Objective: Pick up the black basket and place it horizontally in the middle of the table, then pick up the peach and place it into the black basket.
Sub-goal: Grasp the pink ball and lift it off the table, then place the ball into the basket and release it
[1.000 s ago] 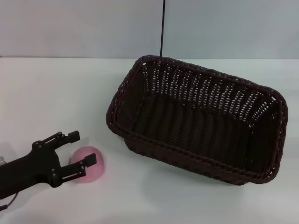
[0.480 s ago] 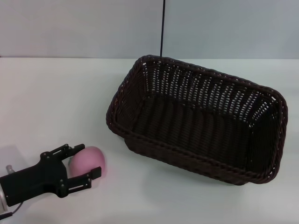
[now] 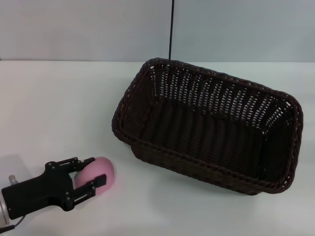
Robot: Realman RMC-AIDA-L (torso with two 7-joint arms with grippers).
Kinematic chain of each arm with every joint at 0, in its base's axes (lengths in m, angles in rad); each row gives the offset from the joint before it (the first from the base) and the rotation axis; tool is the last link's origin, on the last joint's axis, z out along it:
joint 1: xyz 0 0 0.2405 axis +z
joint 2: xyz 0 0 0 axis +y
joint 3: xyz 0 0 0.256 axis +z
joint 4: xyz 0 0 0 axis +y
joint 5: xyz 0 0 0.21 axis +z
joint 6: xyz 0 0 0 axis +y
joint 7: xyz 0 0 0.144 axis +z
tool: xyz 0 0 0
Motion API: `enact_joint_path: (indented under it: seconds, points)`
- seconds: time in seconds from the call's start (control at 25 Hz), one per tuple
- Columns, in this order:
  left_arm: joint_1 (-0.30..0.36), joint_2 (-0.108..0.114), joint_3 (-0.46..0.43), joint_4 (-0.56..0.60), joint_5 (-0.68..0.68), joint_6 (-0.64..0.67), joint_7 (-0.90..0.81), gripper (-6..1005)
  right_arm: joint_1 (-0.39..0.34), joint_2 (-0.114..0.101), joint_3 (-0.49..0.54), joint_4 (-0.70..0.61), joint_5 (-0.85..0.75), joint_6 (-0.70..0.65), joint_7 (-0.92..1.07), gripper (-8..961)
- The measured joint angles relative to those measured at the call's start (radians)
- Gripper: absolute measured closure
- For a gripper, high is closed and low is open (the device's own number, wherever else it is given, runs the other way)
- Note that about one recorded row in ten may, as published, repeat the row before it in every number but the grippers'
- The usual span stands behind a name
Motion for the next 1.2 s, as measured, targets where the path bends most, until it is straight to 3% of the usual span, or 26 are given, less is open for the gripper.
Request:
enact_joint_path:
  seconds: [0.28, 0.44, 0.52, 0.6, 0.68, 0.72, 0.76, 0.92, 0.96, 1.08, 1.2]
  points:
    - [-0.001, -0.001, -0.003, 0.001, 0.001, 0.014, 0.002, 509, -0.003, 0.002, 0.000, 0.014, 0.000, 0.000, -0.020, 519]
    - [-0.007, 0.006, -0.034, 0.001, -0.006, 0.093, 0.004, 585, -0.003, 0.002, 0.000, 0.018, 0.000, 0.000, -0.025, 520]
    - [-0.013, 0.010, -0.071, 0.001, -0.008, 0.160, 0.004, 615, -0.004, 0.004, 0.000, 0.020, 0.000, 0.000, -0.025, 520]
    - [-0.033, 0.016, -0.188, 0.002, -0.008, 0.296, -0.001, 637, -0.004, 0.004, 0.000, 0.024, 0.000, 0.000, -0.025, 520]
    - [-0.061, 0.013, -0.275, 0.000, -0.009, 0.342, -0.004, 659, -0.002, 0.004, 0.000, 0.027, 0.000, 0.000, -0.025, 520]
    - [-0.061, 0.013, -0.275, 0.000, -0.009, 0.342, -0.004, 673, -0.001, 0.004, -0.001, 0.029, -0.001, 0.000, -0.028, 520]
    - [-0.087, 0.004, -0.322, -0.005, -0.009, 0.358, -0.005, 687, 0.000, 0.004, -0.001, 0.034, -0.001, 0.000, -0.034, 520]
    - [-0.165, -0.020, -0.373, -0.032, -0.014, 0.359, 0.009, 730, 0.004, 0.005, -0.002, 0.053, -0.002, 0.000, -0.049, 519]
    - [-0.165, -0.020, -0.373, -0.032, -0.014, 0.359, 0.009, 737, 0.004, 0.006, -0.002, 0.057, -0.002, 0.000, -0.049, 519]
    - [-0.293, -0.024, -0.378, -0.160, -0.017, 0.295, 0.053, 759, 0.005, 0.007, -0.002, 0.063, -0.002, 0.000, -0.050, 519]
    - [-0.344, -0.027, -0.375, -0.210, -0.018, 0.250, 0.080, 781, 0.006, 0.008, -0.003, 0.066, -0.002, 0.000, -0.050, 519]
